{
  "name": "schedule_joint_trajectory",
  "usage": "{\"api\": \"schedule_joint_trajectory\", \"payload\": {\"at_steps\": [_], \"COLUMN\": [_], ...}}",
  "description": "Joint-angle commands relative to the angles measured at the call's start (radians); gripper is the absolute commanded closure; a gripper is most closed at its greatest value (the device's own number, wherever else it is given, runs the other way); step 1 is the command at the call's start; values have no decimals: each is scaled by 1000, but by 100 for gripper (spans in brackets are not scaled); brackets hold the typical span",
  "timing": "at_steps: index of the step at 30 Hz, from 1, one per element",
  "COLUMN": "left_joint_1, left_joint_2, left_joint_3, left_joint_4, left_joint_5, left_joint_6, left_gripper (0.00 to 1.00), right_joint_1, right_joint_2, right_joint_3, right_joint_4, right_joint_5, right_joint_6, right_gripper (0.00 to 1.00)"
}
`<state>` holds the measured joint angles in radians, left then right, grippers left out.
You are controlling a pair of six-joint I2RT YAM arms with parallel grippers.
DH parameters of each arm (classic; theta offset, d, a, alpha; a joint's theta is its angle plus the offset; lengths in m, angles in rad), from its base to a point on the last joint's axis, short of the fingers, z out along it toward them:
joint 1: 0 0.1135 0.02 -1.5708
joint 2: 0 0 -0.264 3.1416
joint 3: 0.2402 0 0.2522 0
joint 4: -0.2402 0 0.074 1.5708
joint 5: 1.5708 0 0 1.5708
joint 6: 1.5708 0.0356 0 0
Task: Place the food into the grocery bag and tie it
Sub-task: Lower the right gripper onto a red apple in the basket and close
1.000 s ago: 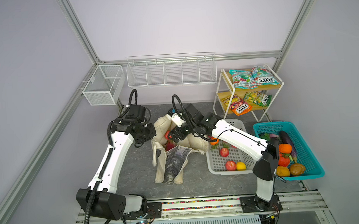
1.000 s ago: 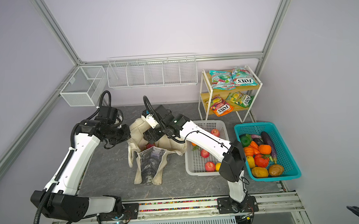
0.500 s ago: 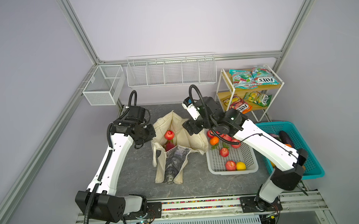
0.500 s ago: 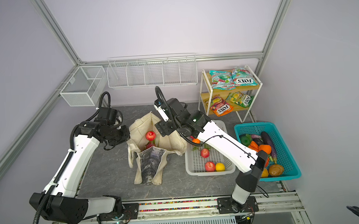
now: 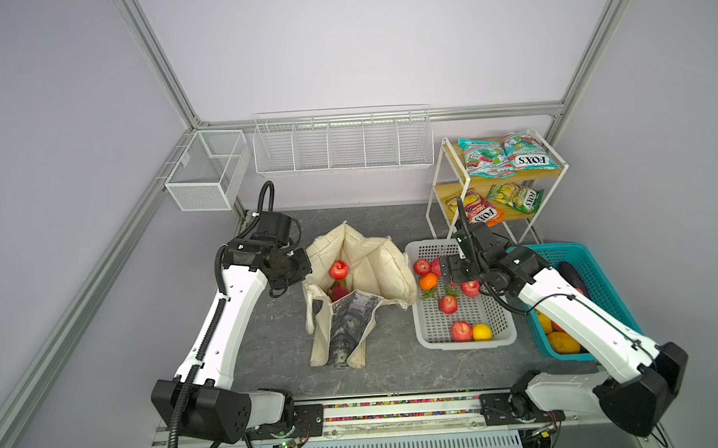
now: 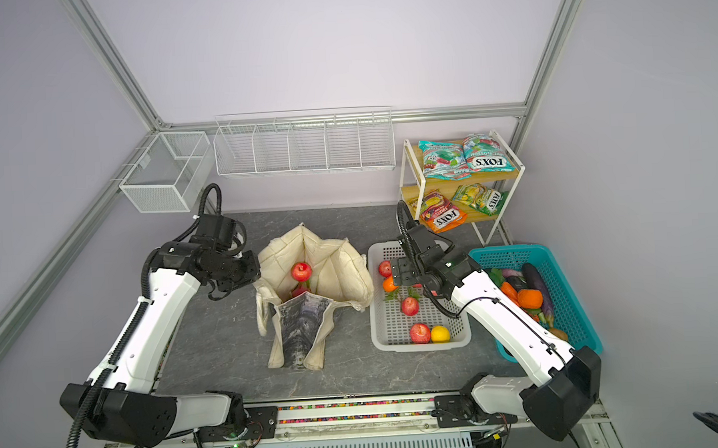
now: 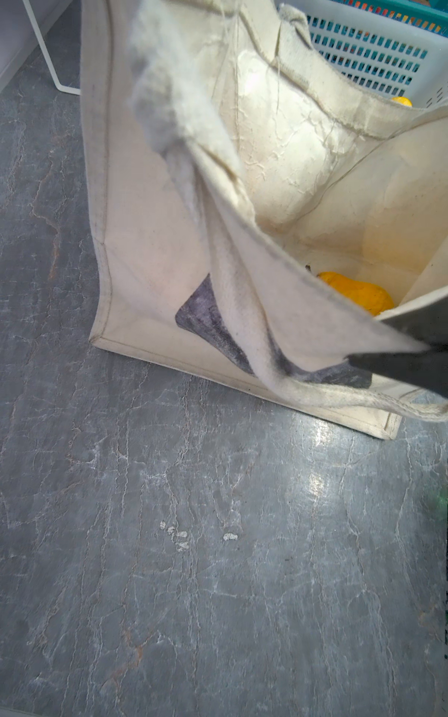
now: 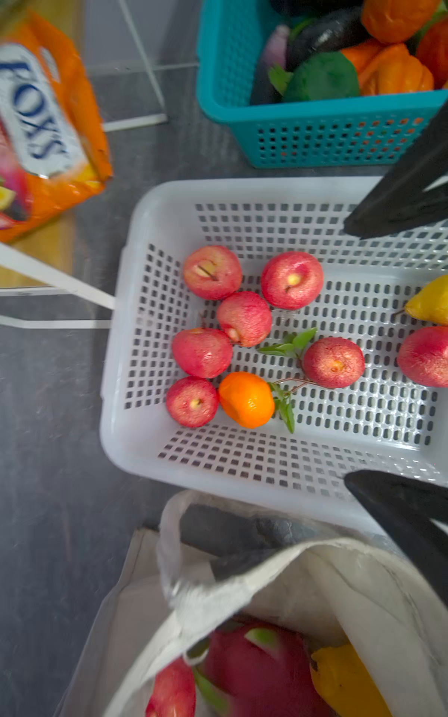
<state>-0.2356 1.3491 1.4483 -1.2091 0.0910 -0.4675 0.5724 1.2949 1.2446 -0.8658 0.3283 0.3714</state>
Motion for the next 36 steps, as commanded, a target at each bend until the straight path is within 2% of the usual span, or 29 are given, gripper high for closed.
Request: {"api": "schedule_joint_trajectory", "payload": {"at_steps": [1,4,11,26,36], "left_joint_1": [4,4,4,4,4], "left_joint_2": [23,31,36,47,71], "left_joint_3": [7,19,31,17,38], "left_joint_4": [-23,-24,-30,-6,-13], "left_joint_5": [-2,-2,-10,25,32], "left_joint_6": [-16,-17,-18,-36,-28], "left_gripper": [100,100,100,100,100], "right_joint_1": [-25,-33,-37,-38,-38], "right_joint_2": [63,111,149,276,284], "right_joint_3": [-11,-30,-126,-190,-218], "right_joint_4": [-152,-228,-206,-142,-118], "right_joint_5": [-118,-128,-181,-218,-263], "right_joint_6": [89,120,150,87,54], "right_gripper": [4,4,2,2,1]}}
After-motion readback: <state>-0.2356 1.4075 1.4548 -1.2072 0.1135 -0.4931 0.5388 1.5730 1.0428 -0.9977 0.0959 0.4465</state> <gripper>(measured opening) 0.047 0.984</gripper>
